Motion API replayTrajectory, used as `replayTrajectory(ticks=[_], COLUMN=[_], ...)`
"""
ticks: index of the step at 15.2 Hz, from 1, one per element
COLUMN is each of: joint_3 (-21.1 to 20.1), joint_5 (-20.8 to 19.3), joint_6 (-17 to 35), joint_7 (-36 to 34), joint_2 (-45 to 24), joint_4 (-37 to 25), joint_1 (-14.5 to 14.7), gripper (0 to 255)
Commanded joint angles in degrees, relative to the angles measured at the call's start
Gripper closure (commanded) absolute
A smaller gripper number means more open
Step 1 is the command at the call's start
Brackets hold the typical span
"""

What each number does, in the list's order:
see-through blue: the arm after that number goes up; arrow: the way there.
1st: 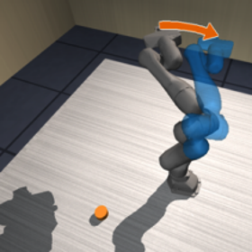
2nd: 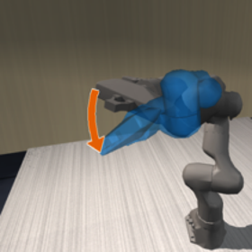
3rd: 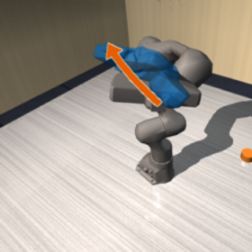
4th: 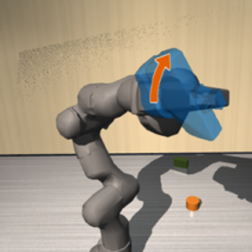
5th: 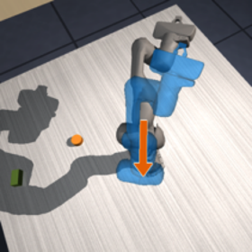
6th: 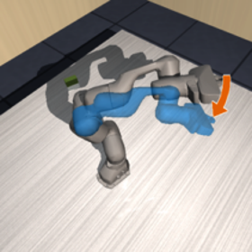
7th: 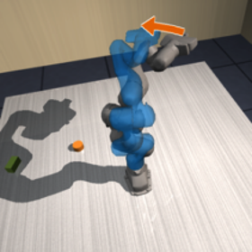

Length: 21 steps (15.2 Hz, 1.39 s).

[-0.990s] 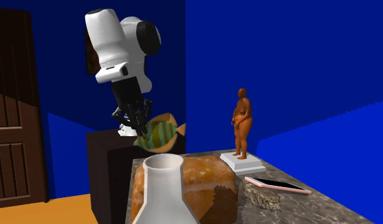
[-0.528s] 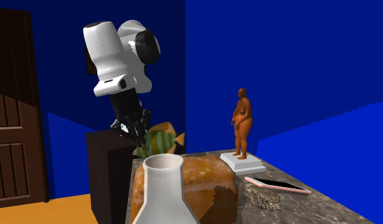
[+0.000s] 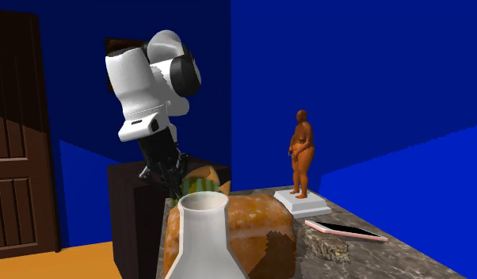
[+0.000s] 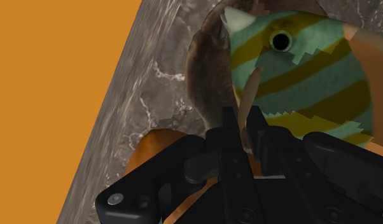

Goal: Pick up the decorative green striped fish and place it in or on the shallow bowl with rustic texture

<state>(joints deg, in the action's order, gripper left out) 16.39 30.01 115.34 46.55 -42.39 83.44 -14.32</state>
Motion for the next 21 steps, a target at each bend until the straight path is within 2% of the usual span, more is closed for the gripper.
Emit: replayTrajectory(ticks=[1, 8, 9, 14, 18, 21], joint_3=[-0.2, -0.2, -0.2, -0.2, 0.9, 0.9], joint_5=[0.3, 0.3, 0.3, 0.3, -1.2, -1.2], joint_6=[0.9, 0.9, 0.9, 0.9, -4.4, -4.4], joint_7=[0.4, 0.4, 0.4, 0.4, -0.6, -0.6], joint_2=[-0.6, -0.6, -0.6, -0.6, 2.1, 2.1], joint_4=[0.3, 0.3, 0.3, 0.3, -2.4, -2.4], joint_1=[-0.1, -0.1, -0.1, -0.1, -0.9, -0.9], gripper=[255, 255, 0, 0, 0, 0])
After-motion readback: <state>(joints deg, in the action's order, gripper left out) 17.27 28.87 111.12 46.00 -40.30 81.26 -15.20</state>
